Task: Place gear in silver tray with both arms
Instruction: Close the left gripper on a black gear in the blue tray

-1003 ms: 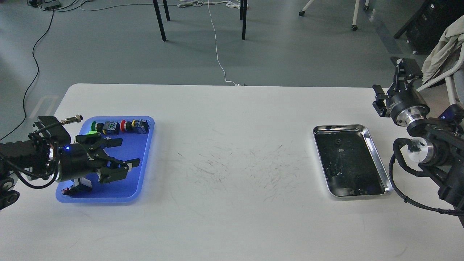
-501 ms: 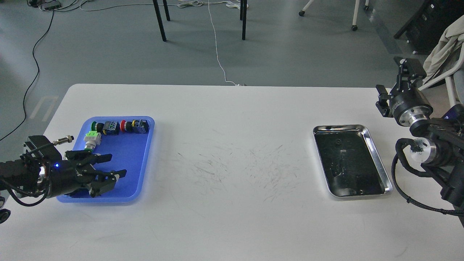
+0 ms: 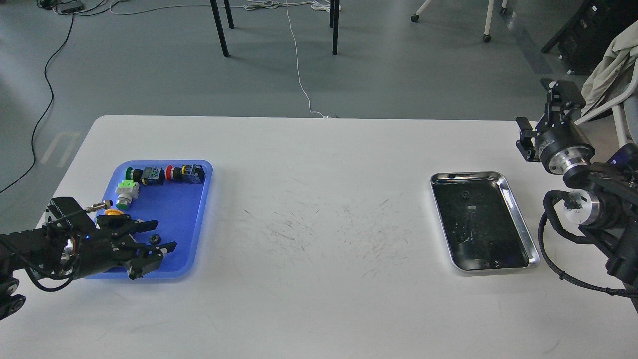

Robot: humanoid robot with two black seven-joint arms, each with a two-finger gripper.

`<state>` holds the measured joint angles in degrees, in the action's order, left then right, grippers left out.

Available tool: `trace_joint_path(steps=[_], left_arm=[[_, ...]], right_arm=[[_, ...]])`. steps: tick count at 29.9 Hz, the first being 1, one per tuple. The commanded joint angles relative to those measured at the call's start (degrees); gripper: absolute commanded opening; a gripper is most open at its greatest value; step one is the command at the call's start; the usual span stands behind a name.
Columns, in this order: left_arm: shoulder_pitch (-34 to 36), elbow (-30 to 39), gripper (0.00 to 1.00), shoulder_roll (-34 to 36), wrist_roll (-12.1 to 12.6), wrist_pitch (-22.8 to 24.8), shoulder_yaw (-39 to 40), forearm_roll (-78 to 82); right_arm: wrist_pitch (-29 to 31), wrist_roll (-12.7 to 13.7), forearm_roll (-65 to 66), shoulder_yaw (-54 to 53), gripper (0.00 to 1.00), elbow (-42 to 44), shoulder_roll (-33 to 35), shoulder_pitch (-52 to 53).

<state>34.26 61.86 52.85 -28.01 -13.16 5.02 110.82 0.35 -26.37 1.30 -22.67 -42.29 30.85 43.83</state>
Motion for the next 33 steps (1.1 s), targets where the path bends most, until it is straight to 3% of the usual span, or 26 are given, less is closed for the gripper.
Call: trace_joint_path(steps=[1,15,20,33], left_arm=[[-0.15,-1.03,0.68,-0.12,0.01,-0.37,-0.01,-0.07],[-0.42,-6.84,0.58,-2.84,0.01,-0.46,0.08,-2.01],[-0.68,-7.19,0.49,-2.75,0.01,-0.37,-0.01,-2.01],[-1.82,-6.75,0.50,-2.14,0.01,-0.20,0.08,-2.71]], right_arm=[[0.00,0.00,0.11,-0.01,0.97,0.02,0.00,0.03],[0.00,0.00,0.29,0.08,0.97,0.10,0.00,-0.06],[0.00,0.00,0.29,0.08,0.97,0.10,-0.08,-0.06],[0.00,0.00,0.37,0.26,0.97,0.11,-0.08,-0.15]])
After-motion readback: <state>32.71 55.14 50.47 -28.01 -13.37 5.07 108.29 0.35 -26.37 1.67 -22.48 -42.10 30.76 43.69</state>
